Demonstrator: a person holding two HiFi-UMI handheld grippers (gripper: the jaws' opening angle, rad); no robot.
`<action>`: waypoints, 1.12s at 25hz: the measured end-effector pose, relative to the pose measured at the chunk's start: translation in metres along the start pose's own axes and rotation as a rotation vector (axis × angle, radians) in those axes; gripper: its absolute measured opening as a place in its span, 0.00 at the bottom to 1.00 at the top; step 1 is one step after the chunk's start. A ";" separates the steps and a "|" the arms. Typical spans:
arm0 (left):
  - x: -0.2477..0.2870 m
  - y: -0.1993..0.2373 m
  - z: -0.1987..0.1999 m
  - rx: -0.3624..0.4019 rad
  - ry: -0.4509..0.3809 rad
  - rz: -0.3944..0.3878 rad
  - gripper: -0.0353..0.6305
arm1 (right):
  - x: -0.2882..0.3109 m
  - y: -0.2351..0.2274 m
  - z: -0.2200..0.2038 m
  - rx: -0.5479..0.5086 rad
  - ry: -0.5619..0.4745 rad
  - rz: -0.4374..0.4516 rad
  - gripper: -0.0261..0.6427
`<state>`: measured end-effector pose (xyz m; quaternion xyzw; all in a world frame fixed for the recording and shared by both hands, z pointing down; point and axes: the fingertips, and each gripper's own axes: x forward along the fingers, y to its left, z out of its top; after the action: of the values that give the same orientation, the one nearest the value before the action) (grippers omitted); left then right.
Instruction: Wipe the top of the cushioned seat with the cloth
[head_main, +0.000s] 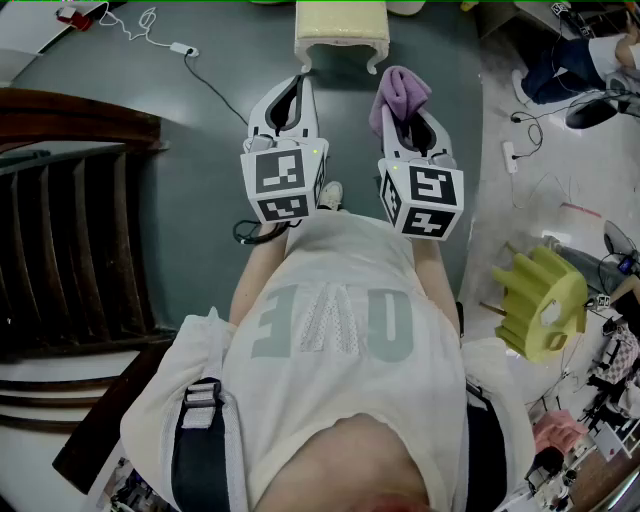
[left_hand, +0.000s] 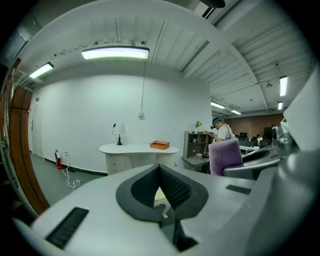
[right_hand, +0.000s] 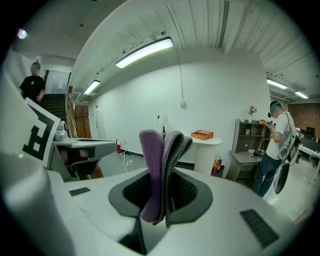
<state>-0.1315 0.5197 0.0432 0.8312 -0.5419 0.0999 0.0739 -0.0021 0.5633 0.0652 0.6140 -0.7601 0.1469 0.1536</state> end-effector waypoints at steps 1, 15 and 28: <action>0.004 0.001 0.002 0.000 -0.001 -0.004 0.04 | 0.003 -0.002 0.001 0.001 -0.001 -0.003 0.17; 0.037 0.017 0.014 0.027 0.006 -0.047 0.04 | 0.033 -0.006 0.009 0.058 0.002 -0.036 0.17; 0.058 0.063 0.014 0.005 0.019 -0.001 0.04 | 0.053 -0.017 0.014 0.106 0.016 -0.062 0.17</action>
<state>-0.1655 0.4400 0.0445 0.8307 -0.5405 0.1092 0.0768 0.0033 0.5075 0.0748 0.6433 -0.7306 0.1872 0.1314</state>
